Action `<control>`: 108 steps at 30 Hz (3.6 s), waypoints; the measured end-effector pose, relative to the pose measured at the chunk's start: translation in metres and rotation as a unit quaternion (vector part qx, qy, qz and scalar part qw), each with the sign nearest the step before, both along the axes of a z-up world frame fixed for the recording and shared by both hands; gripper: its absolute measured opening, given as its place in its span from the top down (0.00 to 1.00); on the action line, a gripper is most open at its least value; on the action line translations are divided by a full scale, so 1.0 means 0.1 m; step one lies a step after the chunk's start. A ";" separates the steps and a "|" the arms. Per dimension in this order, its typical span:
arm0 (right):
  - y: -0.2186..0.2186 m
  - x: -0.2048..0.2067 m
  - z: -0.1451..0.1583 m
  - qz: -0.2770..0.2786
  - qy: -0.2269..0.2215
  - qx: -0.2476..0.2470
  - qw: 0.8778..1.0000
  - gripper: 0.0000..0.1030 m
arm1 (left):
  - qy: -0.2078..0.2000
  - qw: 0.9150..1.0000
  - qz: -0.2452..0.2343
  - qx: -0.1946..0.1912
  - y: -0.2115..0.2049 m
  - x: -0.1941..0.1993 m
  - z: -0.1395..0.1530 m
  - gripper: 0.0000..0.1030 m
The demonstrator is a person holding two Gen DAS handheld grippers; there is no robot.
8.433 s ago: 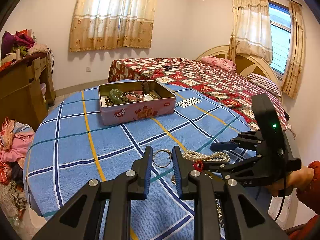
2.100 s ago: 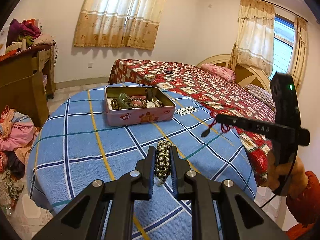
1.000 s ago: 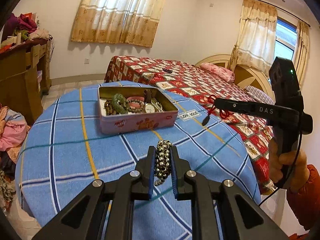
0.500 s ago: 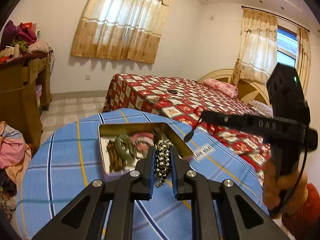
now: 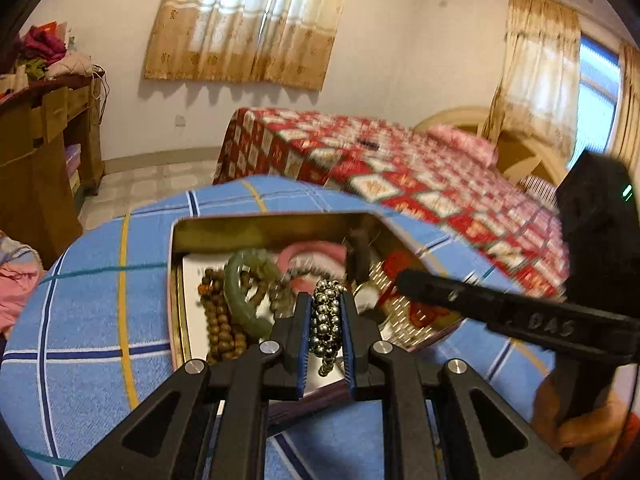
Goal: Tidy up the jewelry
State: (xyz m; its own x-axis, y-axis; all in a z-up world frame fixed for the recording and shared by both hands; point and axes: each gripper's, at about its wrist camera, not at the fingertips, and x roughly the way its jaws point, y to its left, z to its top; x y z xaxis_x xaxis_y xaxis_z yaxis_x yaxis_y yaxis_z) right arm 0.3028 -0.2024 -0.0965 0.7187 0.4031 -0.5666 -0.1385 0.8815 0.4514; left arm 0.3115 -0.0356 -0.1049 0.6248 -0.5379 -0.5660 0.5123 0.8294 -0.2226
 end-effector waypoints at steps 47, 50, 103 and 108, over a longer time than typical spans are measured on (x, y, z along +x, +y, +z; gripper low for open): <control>-0.21 -1.11 0.02 -0.109 0.021 -0.019 0.994 0.17 | 0.016 0.992 0.124 0.032 0.33 -1.07 0.07 0.29; -0.19 -1.18 0.02 -0.112 0.027 -0.019 0.993 0.17 | 0.025 0.989 0.136 0.045 0.34 -1.11 0.06 0.29; 0.26 -2.34 1.37 -0.186 -0.181 -0.132 0.957 0.00 | -0.177 0.947 0.256 0.079 0.37 -2.30 1.41 0.18; 0.24 -2.36 1.36 -0.187 -0.182 -0.128 0.957 0.00 | -0.178 0.947 0.256 0.083 0.36 -2.30 1.41 0.18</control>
State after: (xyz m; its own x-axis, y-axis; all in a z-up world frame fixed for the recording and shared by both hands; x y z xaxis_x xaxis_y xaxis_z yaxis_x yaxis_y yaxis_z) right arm 0.0672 -0.1783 0.0394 0.9537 -0.0387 -0.2981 0.1008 0.9754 0.1959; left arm 0.0810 0.0006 0.0360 0.9463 -0.0358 -0.3213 0.0524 0.9977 0.0432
